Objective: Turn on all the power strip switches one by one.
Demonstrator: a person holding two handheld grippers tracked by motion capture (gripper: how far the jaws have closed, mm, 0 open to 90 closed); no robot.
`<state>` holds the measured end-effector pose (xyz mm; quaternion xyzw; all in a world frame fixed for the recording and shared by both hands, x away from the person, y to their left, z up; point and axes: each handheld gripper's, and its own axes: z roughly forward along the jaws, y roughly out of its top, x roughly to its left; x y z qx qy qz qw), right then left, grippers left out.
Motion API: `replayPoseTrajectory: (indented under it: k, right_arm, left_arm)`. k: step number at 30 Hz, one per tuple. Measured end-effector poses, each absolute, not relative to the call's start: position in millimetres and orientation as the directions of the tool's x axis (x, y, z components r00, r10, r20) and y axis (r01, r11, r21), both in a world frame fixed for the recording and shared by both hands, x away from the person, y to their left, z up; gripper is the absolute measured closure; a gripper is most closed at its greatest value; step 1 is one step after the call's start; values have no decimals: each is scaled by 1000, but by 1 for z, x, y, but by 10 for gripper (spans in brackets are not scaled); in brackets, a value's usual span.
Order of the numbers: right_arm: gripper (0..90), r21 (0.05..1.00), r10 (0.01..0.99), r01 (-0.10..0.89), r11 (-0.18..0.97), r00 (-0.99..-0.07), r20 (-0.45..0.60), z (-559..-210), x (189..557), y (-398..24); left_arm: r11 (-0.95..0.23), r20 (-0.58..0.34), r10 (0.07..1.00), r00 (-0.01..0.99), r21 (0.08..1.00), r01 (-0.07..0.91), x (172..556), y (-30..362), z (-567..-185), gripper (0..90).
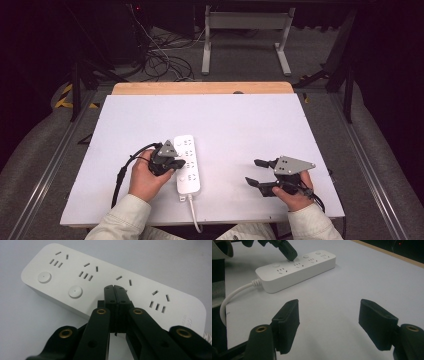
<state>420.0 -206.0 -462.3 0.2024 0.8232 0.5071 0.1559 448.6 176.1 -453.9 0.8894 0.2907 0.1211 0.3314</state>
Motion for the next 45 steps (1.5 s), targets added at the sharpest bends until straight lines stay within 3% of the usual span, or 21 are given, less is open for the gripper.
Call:
replayPoseTrajectory:
  k: [33,39,41,45]
  right_arm:
    - [334,897,488,176,405,-871,-50,-463,419,-204]
    - [334,897,486,175,406,-872,-50,-463,419,-204]
    - [334,896,489,176,407,-871,-51,-463,419,-205]
    - [334,896,488,178,407,-871,-49,-463,420,-205]
  left_arm:
    - [-632,54,623,780,623,461,446,170,-454,900]
    - [-596,32,614,789,675,436,446,177,-455,900]
    - [-517,-9,648,762,730,448,445,183,-442,900]
    - [-491,6,655,755,763,420,442,189,-426,900]
